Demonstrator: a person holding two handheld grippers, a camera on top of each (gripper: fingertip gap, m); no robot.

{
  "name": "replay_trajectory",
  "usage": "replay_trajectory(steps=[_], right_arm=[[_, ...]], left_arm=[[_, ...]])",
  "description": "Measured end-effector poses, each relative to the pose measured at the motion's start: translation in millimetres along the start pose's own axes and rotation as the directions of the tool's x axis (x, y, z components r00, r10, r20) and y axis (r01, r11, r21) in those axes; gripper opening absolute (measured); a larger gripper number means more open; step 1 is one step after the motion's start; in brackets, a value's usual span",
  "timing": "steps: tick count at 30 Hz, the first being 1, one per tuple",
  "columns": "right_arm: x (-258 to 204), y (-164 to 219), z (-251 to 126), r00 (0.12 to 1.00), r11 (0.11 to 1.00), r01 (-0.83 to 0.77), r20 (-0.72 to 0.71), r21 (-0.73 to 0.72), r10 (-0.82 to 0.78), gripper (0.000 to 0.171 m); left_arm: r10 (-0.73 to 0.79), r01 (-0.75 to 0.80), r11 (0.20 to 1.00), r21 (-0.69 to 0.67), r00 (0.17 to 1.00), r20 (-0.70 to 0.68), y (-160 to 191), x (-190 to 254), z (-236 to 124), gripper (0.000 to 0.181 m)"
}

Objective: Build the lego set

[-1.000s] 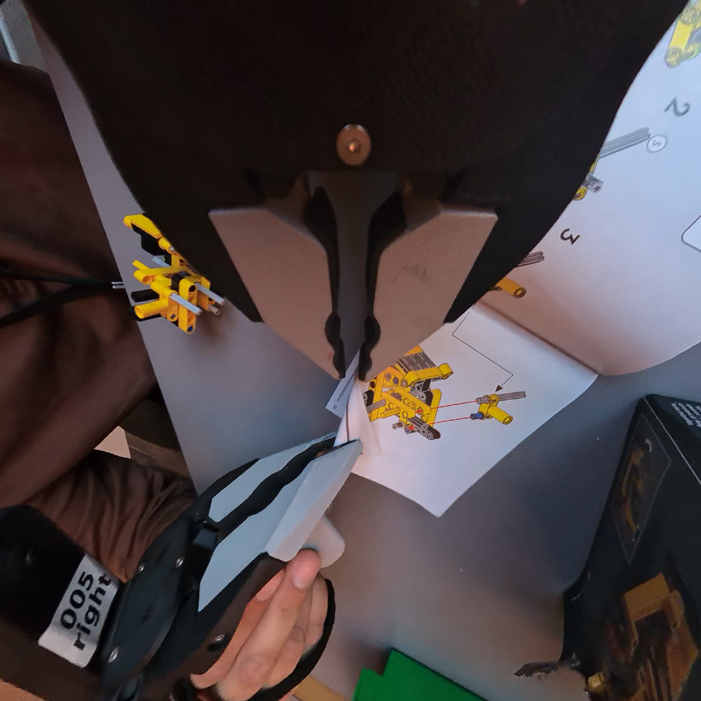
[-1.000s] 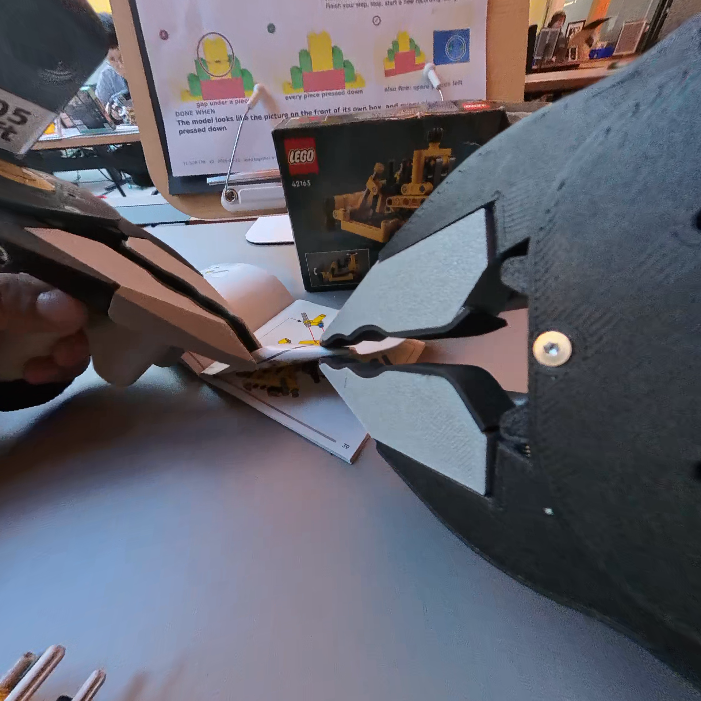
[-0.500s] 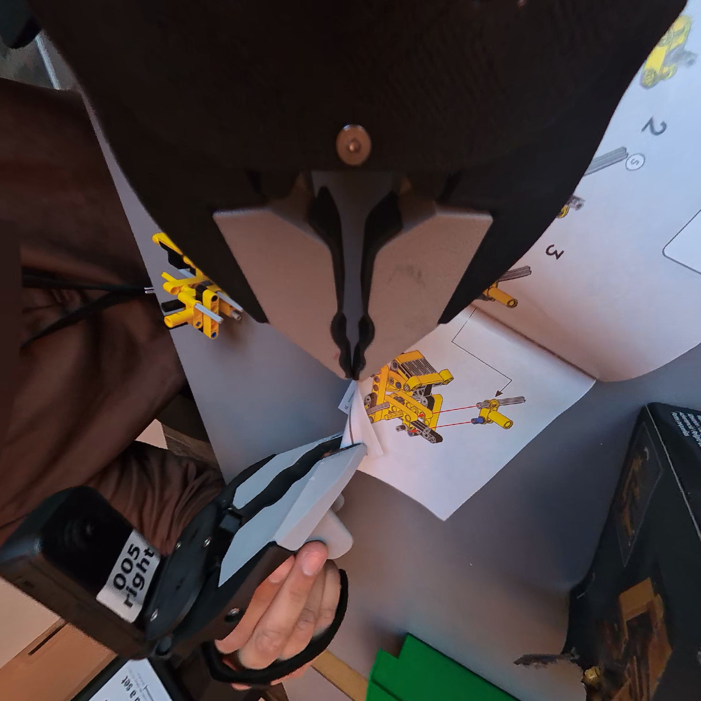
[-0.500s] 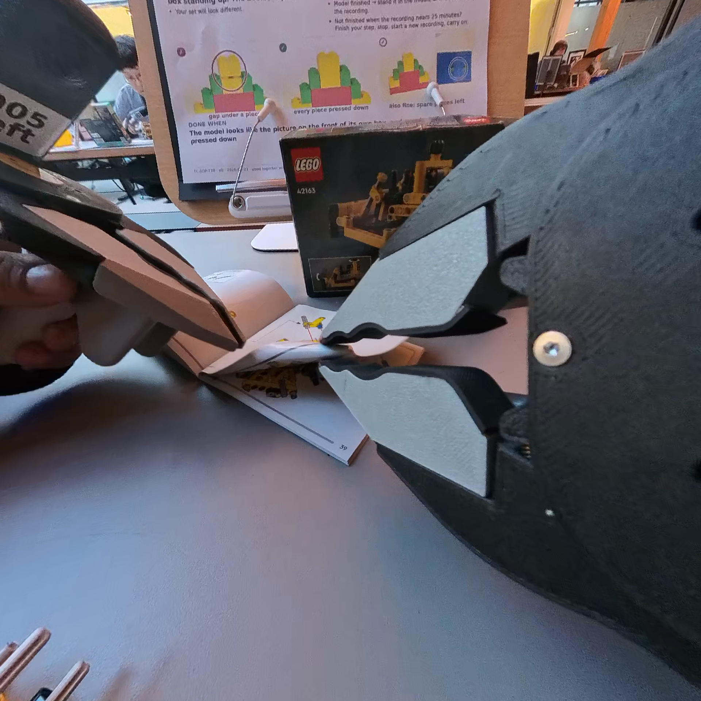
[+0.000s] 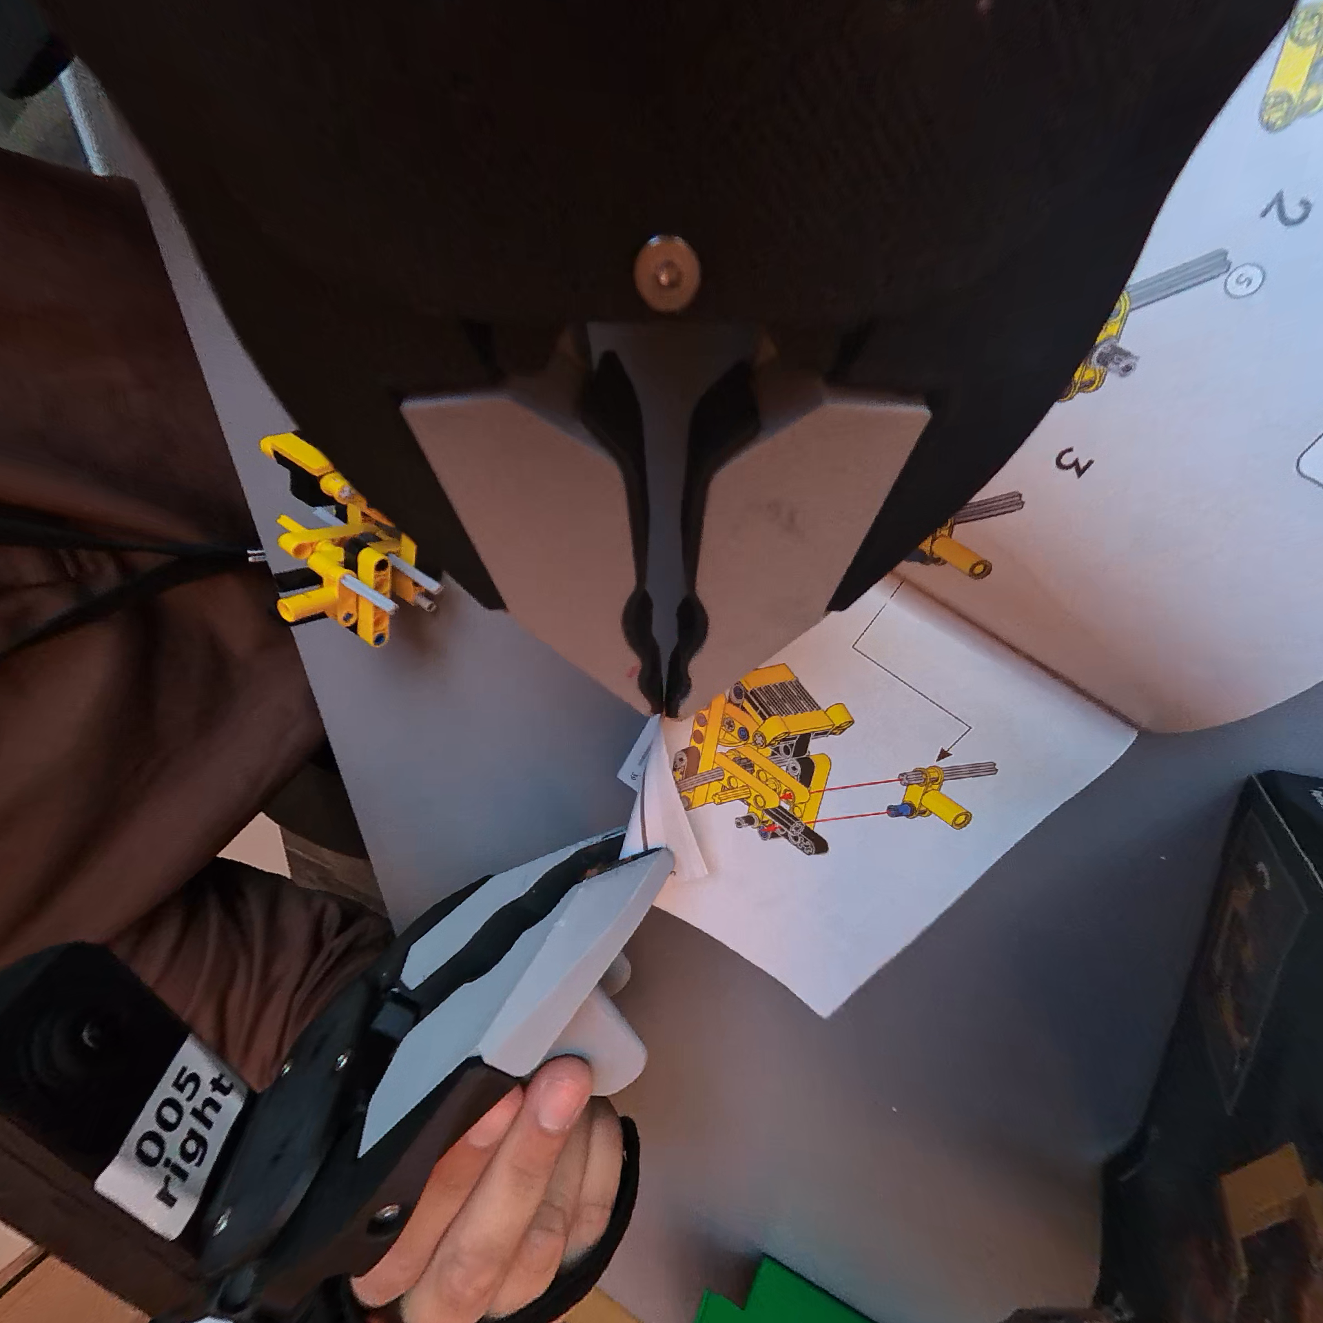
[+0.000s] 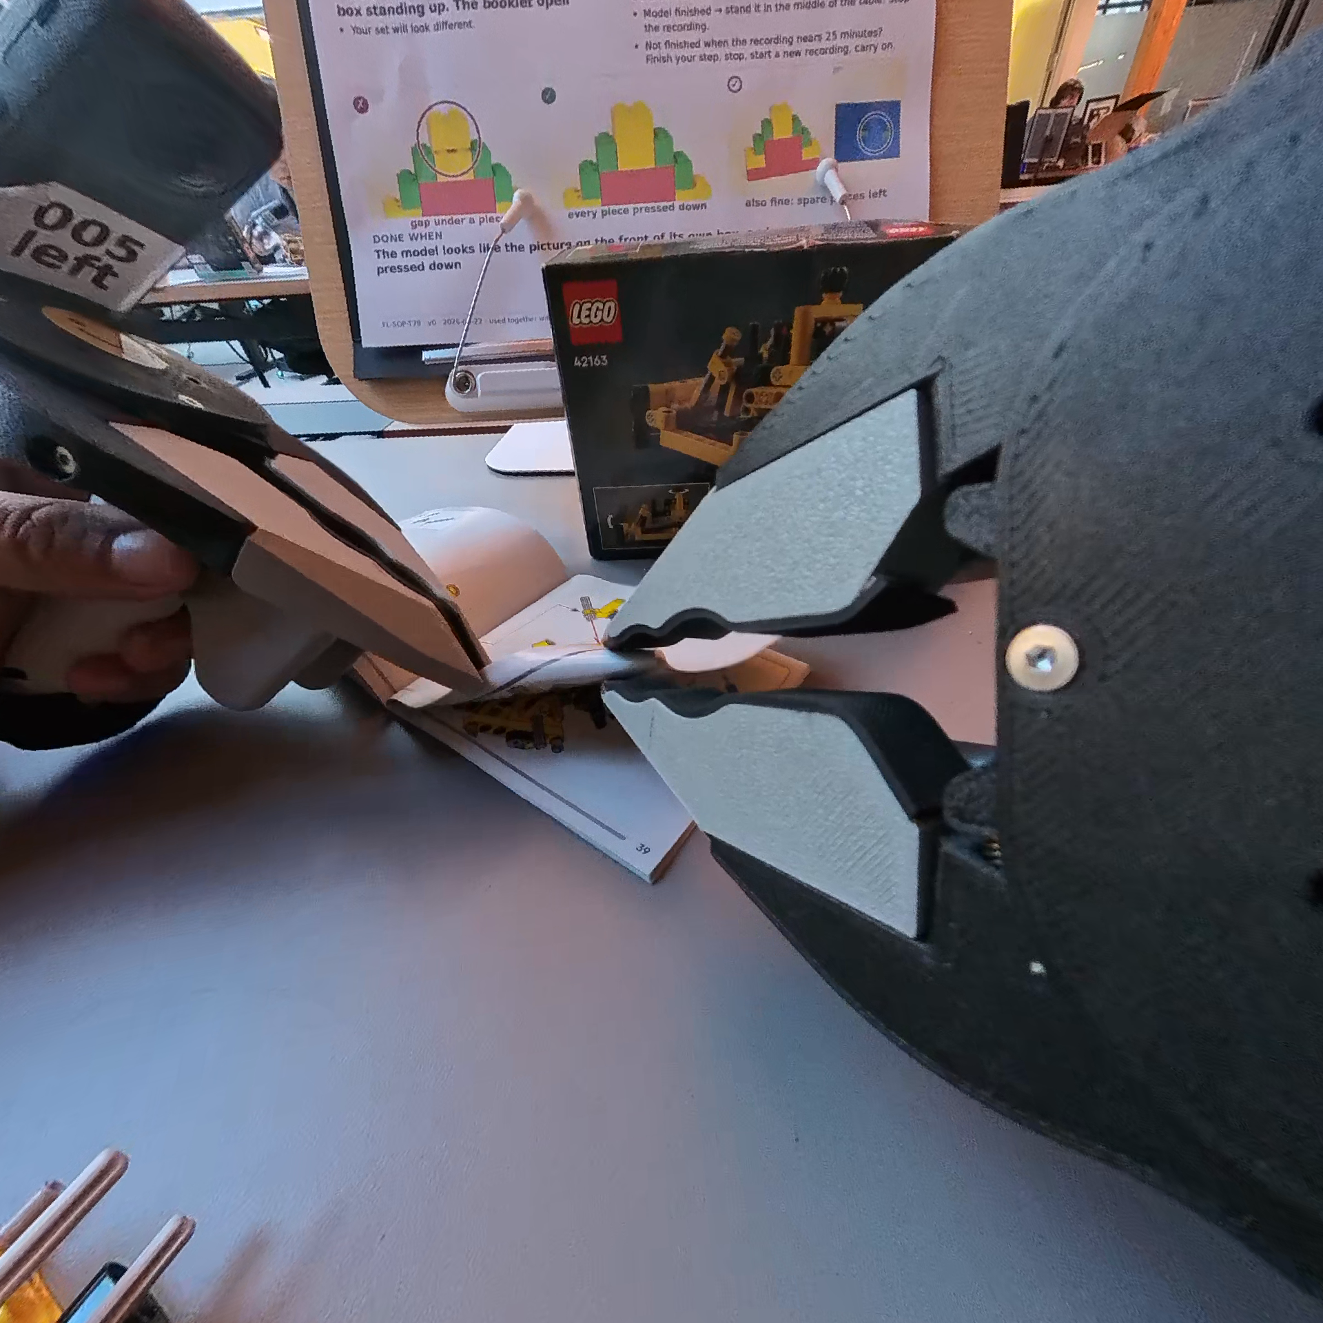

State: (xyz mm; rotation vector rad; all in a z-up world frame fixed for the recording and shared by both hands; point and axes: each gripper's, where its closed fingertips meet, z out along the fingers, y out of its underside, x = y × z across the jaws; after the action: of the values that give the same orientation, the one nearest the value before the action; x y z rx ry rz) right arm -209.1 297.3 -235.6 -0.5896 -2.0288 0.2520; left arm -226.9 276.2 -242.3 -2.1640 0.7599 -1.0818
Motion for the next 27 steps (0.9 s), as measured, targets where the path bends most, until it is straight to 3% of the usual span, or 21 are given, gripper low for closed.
replay_trajectory(steps=[14, 21, 27], right_arm=[[-4.1, -7.7, -1.4, 0.998, 0.998, 0.058, -0.016, -0.005, -0.059, 0.005], [-24.3, -4.0, 6.9, 0.994, 0.995, 0.091, 0.068, -0.037, -0.088, 0.007], [-2.3, -20.6, -10.6, 0.99, 0.986, -0.128, 0.076, 0.109, 0.12, 0.013]], left_arm=[[0.002, -0.004, 0.999, 0.039, 0.998, 0.056, -5.1, -10.3, -12.8, 0.0], [0.006, -0.01, 0.996, 0.083, 0.999, 0.043, -13.4, -6.7, -17.6, 0.0], [0.015, -0.019, 0.996, 0.083, 0.998, 0.053, -13.8, -7.0, -17.8, 0.0]])
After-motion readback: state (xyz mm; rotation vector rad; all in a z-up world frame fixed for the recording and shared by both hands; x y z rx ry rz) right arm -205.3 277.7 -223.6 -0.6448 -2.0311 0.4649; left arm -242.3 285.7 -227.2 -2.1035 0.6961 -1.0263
